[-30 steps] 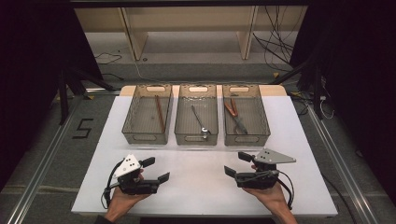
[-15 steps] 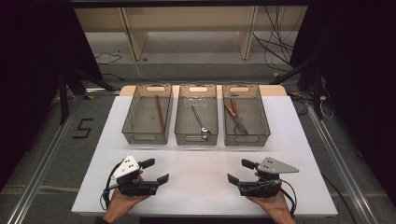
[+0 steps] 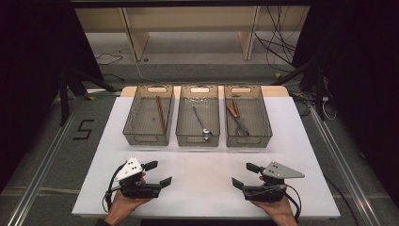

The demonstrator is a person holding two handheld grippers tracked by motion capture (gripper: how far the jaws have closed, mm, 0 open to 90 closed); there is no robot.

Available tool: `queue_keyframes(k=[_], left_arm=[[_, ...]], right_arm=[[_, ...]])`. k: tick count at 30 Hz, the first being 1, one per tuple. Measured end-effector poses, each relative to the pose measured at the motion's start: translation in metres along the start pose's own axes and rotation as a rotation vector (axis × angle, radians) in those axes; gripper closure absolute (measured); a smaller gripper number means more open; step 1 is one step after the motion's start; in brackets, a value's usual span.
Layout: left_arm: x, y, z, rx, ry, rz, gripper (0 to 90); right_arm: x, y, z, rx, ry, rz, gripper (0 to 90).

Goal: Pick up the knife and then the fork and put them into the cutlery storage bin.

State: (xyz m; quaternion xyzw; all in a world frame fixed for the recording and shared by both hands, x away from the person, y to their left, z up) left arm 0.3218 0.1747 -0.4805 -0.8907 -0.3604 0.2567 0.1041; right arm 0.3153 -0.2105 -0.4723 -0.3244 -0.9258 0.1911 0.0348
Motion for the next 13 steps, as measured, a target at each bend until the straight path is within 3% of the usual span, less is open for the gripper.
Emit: queue_keyframes(k=[13], left_arm=[[0.0012, 0.0001, 0.0002, 0.002, 0.0, -0.005, 15.9]], right_arm=[[0.0003, -0.0002, -0.0005, -0.007, -0.003, 0.002, 20.5]])
Point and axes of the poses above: each handheld gripper's, and its own axes: y roughly forward along the jaws, z roughly out of its underside, x roughly to its left, the point moved 2 cm from there along y, roughly forward along the jaws, and after that the axes turned 14 degrees about -y, right-handed, at the moved point
